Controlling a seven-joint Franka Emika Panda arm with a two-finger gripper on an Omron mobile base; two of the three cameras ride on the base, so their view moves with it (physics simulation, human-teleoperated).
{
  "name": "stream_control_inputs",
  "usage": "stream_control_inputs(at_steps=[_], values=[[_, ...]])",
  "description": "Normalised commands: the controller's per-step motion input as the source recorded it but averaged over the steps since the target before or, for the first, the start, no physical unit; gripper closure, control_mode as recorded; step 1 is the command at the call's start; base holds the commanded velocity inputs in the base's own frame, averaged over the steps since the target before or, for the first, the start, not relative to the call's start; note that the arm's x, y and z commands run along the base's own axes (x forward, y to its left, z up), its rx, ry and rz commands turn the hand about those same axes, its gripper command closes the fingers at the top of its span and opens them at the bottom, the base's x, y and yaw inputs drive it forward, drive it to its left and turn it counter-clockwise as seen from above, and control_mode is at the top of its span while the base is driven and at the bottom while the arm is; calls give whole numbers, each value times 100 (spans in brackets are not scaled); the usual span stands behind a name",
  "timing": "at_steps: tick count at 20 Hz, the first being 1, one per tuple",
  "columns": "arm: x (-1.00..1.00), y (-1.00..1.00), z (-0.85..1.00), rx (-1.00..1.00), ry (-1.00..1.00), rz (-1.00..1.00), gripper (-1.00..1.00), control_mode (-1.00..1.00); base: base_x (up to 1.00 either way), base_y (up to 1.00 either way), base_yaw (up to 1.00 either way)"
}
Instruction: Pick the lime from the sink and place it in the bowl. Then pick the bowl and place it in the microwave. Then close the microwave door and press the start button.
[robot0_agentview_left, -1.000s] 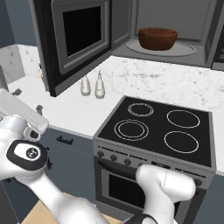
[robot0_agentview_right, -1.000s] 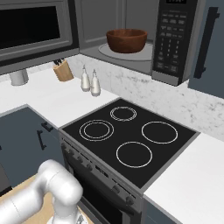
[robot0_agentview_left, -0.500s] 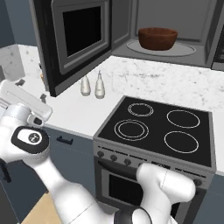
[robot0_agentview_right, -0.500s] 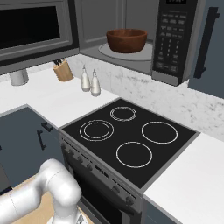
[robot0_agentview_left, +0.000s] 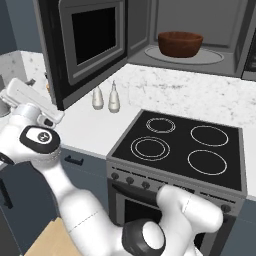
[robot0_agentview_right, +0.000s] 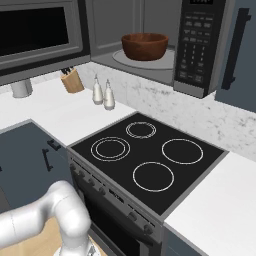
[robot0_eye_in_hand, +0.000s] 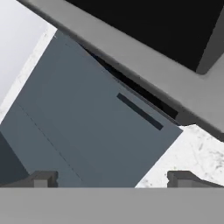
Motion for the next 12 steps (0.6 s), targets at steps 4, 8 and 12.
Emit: stream_control_inputs(at_steps=[4,8,12], values=[[18,-26,0,13,-14,0,-100,-100,0,0,0],[-4,-51,14,17,-25,0,-100,-100,0,0,0],[-3,-78,5,24,-20,-1,-100,-100,0,0,0]])
